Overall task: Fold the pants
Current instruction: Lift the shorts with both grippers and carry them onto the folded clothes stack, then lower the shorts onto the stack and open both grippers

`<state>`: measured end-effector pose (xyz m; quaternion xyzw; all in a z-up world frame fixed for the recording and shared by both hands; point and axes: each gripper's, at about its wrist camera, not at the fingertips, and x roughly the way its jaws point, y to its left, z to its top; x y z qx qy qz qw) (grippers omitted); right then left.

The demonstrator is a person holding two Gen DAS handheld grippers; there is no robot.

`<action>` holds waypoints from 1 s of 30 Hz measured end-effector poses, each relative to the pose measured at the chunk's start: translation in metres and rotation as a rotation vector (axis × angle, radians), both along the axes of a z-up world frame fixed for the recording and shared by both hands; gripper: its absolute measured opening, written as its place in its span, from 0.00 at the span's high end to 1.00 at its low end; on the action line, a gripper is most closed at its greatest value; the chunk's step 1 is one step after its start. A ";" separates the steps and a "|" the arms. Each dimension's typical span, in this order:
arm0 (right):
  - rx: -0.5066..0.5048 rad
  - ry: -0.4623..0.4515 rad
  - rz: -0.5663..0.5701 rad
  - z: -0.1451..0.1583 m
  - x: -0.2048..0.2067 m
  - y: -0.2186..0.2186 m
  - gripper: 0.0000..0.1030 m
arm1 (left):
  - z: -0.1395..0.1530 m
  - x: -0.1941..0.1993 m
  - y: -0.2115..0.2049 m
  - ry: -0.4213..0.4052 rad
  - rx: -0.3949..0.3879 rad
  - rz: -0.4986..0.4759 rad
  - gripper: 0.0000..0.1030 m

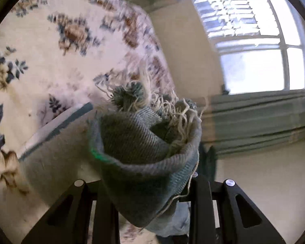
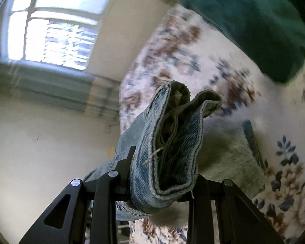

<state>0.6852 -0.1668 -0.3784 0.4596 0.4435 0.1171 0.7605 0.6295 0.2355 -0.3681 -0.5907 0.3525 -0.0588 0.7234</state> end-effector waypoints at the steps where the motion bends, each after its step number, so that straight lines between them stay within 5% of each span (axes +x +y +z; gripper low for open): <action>1: 0.010 0.039 -0.003 -0.025 0.004 -0.001 0.71 | -0.016 0.002 0.000 0.030 0.009 -0.014 0.76; 4: -0.025 0.095 0.025 -0.071 0.004 0.003 0.71 | -0.057 -0.005 -0.003 0.096 0.012 -0.043 0.76; 8: -0.035 0.106 0.035 -0.092 -0.009 0.001 0.71 | -0.084 -0.026 -0.004 0.143 -0.019 -0.055 0.76; 13: -0.075 0.134 0.079 -0.106 -0.025 0.000 0.69 | -0.081 -0.039 -0.005 0.166 -0.016 -0.073 0.76; 19: -0.139 0.210 0.148 -0.110 -0.036 0.003 0.54 | -0.070 -0.046 -0.005 0.227 0.061 -0.148 0.70; 21: -0.188 0.245 0.159 -0.108 -0.041 0.005 0.42 | -0.067 -0.050 -0.002 0.269 0.112 -0.165 0.63; 23: -0.244 0.269 0.170 -0.105 -0.046 0.007 0.34 | -0.060 -0.055 0.004 0.311 0.181 -0.165 0.43; 25: -0.308 0.288 0.179 -0.095 -0.055 0.010 0.24 | -0.050 -0.057 0.010 0.320 0.266 -0.155 0.33; 30: -0.605 0.269 0.216 -0.052 -0.076 0.032 0.08 | -0.012 -0.060 0.009 0.287 0.544 -0.192 0.33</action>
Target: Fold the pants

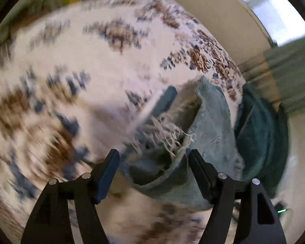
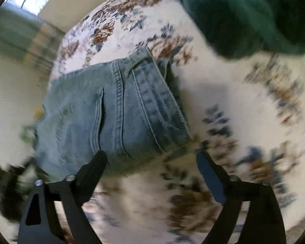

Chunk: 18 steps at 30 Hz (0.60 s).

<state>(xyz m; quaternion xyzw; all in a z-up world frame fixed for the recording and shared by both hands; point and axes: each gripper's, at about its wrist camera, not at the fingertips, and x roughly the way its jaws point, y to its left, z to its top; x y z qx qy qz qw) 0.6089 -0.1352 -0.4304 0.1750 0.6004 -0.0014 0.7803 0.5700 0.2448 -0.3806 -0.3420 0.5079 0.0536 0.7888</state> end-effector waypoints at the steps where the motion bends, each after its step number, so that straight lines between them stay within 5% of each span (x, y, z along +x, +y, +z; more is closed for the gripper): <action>1: -0.069 -0.016 0.017 0.012 -0.007 0.007 0.07 | 0.012 -0.002 -0.005 -0.010 0.076 -0.032 0.32; 5: -0.265 -0.077 0.033 0.058 -0.036 0.029 0.00 | 0.046 -0.013 -0.027 -0.028 0.282 -0.167 0.11; 9: -0.345 -0.127 0.023 0.097 -0.067 0.042 0.00 | 0.078 -0.037 -0.052 -0.042 0.447 -0.277 0.10; 18: -0.363 -0.249 0.004 0.199 -0.167 0.049 0.00 | 0.154 -0.114 -0.075 -0.137 0.496 -0.330 0.10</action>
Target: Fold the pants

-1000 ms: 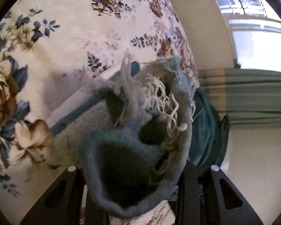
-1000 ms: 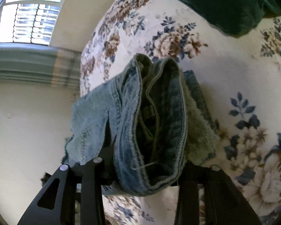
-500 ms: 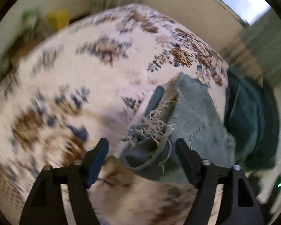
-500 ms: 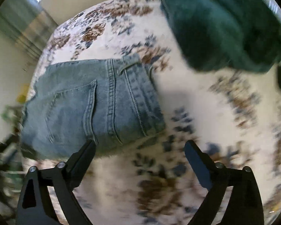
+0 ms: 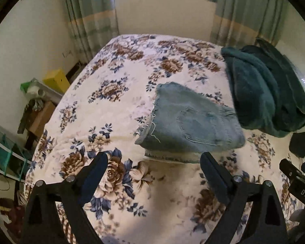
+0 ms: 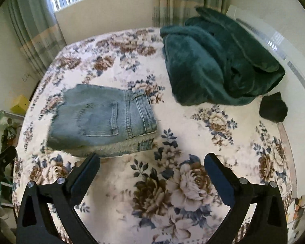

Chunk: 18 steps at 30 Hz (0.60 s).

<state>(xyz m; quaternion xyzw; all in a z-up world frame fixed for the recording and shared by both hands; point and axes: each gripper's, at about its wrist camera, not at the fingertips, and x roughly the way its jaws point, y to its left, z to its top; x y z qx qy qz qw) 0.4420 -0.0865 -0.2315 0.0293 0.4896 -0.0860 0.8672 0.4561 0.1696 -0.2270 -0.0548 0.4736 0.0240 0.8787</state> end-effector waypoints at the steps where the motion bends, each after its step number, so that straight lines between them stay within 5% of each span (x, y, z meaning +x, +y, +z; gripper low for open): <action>1: -0.008 -0.019 0.007 0.012 -0.014 0.001 0.00 | 0.008 -0.009 -0.001 -0.009 0.004 -0.002 0.10; 18: -0.056 -0.244 0.110 0.184 -0.261 0.041 0.00 | 0.143 -0.200 0.002 -0.201 0.034 -0.005 0.10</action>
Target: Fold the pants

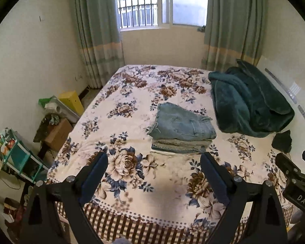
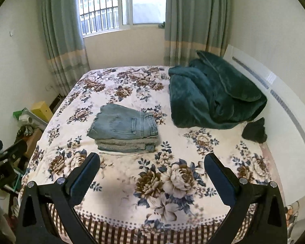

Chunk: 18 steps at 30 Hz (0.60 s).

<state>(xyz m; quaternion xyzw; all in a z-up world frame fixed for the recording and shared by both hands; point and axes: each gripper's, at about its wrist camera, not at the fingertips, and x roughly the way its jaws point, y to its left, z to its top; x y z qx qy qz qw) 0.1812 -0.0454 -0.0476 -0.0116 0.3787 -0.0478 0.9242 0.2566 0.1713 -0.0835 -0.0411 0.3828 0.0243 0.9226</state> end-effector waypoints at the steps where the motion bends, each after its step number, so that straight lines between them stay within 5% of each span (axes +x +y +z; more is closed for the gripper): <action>1: 0.000 -0.007 0.002 0.009 -0.011 0.003 0.00 | 0.006 -0.005 0.000 -0.009 0.003 -0.008 0.10; 18: 0.016 -0.116 -0.029 0.093 -0.104 0.031 0.00 | 0.047 -0.068 0.019 -0.103 -0.010 -0.062 0.10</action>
